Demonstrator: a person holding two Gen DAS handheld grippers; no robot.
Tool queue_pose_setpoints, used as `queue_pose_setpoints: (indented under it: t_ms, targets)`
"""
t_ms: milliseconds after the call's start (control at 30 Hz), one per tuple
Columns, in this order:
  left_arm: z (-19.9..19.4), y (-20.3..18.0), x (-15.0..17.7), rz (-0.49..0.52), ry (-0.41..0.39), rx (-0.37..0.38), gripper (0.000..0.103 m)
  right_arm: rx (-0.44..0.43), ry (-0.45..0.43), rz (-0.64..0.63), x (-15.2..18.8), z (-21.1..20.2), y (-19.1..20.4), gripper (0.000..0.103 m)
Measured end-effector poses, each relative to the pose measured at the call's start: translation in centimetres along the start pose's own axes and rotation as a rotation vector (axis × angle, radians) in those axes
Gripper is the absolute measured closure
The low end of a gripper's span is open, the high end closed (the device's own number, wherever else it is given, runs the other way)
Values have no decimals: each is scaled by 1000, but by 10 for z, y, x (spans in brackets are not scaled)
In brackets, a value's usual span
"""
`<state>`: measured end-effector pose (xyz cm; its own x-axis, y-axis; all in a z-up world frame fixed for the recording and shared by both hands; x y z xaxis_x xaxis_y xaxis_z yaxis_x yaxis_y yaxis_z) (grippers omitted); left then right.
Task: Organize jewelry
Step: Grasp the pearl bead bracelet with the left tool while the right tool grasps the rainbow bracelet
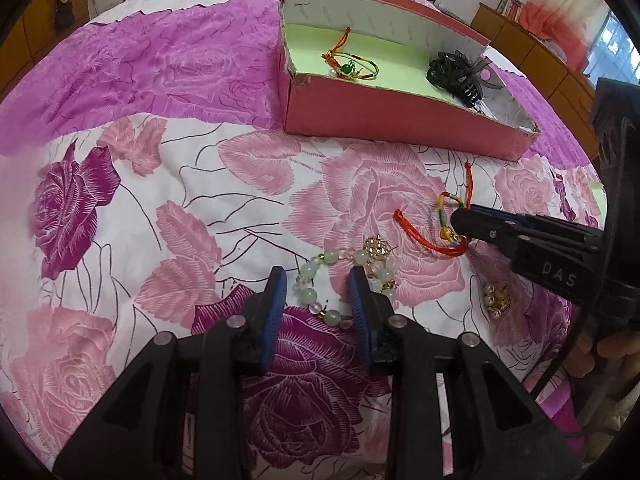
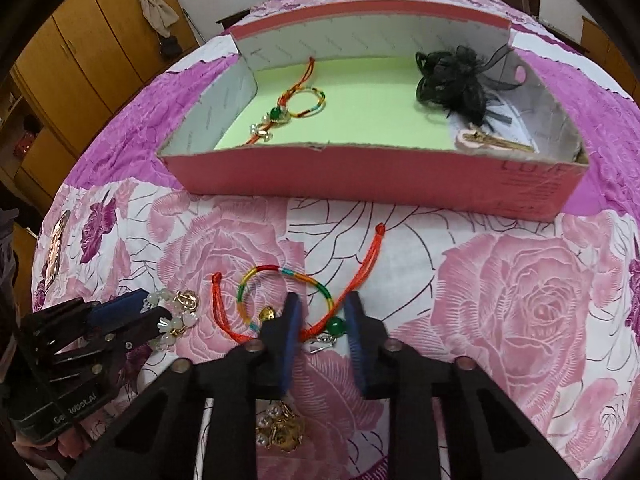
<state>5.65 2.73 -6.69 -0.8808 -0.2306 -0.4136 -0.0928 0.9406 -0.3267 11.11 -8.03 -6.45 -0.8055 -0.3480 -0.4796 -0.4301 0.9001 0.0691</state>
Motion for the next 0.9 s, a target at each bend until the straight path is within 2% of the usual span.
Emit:
queue_pose_setpoints:
  t_ms: [67, 200, 300, 900]
  targets:
    - [1, 1, -1, -5, -5, 0, 85, -4, -2, 2, 0, 0, 0, 92]
    - [4, 0, -2, 3, -17, -17, 92, -7, -1, 4, 1, -1, 0, 92]
    - [3, 0, -1, 1, -25, -15, 102, -15, -16, 5, 1, -5, 0, 92]
    - [-46, -22, -9, 7, -126, 106, 103, -49, -184, 49, 7, -60, -9, 92]
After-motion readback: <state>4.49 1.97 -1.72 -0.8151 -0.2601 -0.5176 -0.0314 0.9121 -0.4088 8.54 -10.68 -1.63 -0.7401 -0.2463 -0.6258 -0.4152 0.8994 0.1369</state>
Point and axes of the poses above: each gripper's, at about its wrist camera, not at the fingertips, and z roughly the way its jaws point, y to its left, x to its underside, the point moved 5 cm from there along z, roughly the way its jaws point, and after that the axes turned 12 degrees about -z, right-handed, at the moved point
